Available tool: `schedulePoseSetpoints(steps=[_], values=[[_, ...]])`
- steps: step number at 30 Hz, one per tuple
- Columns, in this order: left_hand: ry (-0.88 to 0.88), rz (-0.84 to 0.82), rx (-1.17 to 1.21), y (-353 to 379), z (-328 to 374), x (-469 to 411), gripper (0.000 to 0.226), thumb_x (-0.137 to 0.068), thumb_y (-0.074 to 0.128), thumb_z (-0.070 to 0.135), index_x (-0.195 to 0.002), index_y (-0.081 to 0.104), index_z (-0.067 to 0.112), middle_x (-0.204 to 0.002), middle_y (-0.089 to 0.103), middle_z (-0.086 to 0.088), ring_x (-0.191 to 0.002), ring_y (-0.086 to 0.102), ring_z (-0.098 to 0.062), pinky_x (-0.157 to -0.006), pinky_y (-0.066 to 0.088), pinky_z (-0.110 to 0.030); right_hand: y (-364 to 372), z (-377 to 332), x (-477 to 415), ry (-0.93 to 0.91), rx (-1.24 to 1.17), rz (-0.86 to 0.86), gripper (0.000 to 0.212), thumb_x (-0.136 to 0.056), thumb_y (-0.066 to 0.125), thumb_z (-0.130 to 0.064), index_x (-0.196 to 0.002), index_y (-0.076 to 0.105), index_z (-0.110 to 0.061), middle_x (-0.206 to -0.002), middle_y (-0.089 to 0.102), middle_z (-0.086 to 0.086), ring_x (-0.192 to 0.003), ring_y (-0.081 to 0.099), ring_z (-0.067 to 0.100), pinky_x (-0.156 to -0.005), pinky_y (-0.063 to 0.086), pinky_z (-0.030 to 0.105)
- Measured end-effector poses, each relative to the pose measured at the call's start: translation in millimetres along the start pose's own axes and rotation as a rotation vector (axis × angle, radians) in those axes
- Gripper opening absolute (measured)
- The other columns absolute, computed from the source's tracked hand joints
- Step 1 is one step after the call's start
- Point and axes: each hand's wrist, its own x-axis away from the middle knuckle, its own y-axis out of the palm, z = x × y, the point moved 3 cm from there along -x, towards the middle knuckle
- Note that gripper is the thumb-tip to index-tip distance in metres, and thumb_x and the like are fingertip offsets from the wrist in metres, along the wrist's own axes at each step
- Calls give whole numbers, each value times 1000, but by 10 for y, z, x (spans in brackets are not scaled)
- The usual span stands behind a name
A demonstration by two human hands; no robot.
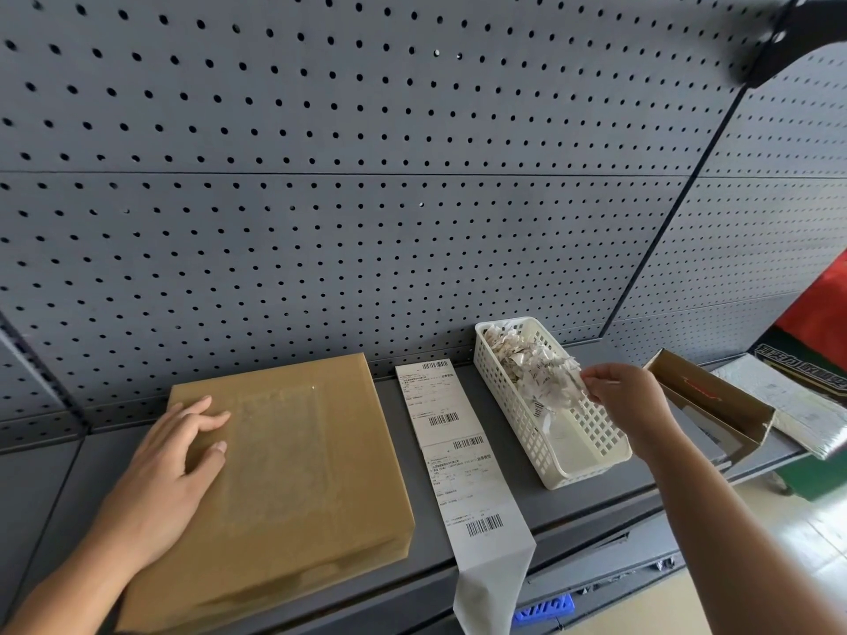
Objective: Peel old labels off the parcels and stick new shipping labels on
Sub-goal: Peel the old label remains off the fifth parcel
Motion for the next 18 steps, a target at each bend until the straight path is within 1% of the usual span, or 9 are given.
schedulePoseSetpoints(steps=[1, 3, 6, 8, 9, 10, 12, 15, 18], values=[[0, 0, -1, 1, -4, -2, 30, -101, 51, 34, -117, 42, 59, -154, 26, 30, -144, 10, 9, -122, 20, -47, -8, -19, 11, -2, -5, 5, 16, -93, 62, -5, -87, 74, -13, -76, 70, 9, -55, 48, 18, -46, 39, 27], [1, 3, -3, 5, -14, -5, 30, -101, 51, 34, -121, 43, 56, -156, 27, 27, -145, 11, 8, -122, 20, -47, -36, -66, 38, -20, -6, 24, 15, -93, 62, -5, -89, 74, -13, -79, 71, 7, -60, 54, 22, -50, 43, 29], [5, 0, -4, 3, -23, -10, 31, -101, 50, 35, -116, 41, 60, -154, 26, 30, -146, 11, 7, -122, 20, -46, -100, -161, 98, -64, -41, 74, 17, -92, 63, -4, -89, 73, -17, -80, 72, 4, -69, 59, 26, -63, 51, 37], [5, 0, -5, 4, -25, -15, 31, -101, 50, 36, -114, 40, 61, -153, 26, 30, -145, 11, 8, -121, 21, -45, -157, -224, 130, -97, -74, 121, 16, -92, 64, -4, -95, 71, -18, -85, 71, 0, -74, 63, 21, -73, 54, 36], [4, 0, -6, 4, -25, -17, 31, -101, 51, 36, -114, 40, 61, -153, 26, 30, -145, 11, 8, -121, 20, -45, -182, -256, 144, -118, -90, 130, 16, -91, 65, -5, -100, 71, -17, -87, 71, -1, -77, 64, 18, -76, 54, 32], [2, 0, -7, 3, -25, -17, 31, -101, 51, 36, -115, 40, 61, -154, 27, 29, -145, 11, 8, -121, 20, -45, -201, -287, 155, -140, -114, 119, 16, -91, 67, -6, -102, 70, -16, -90, 71, -1, -80, 66, 16, -78, 54, 31], [1, 3, -10, 2, -27, -18, 30, -101, 51, 35, -118, 41, 59, -156, 28, 26, -145, 11, 8, -122, 20, -46, -193, -350, 185, -174, -149, 40, 15, -89, 69, -8, -100, 70, -18, -90, 73, -1, -82, 68, 16, -79, 54, 30], [4, 2, -5, 2, -22, -19, 31, -101, 52, 34, -119, 42, 57, -157, 29, 25, -144, 11, 8, -122, 20, -45, -103, -421, 220, -235, 12, -78, 11, -90, 70, -10, -97, 72, -19, -87, 73, -5, -76, 68, 11, -71, 52, 24], [3, 2, -4, -1, -10, -13, 31, -101, 52, 34, -117, 42, 59, -156, 29, 26, -146, 12, 5, -122, 21, -47, 7, -428, 207, -305, 191, -78, 11, -89, 71, -12, -93, 71, -23, -88, 72, -10, -81, 66, 4, -74, 49, 20]])
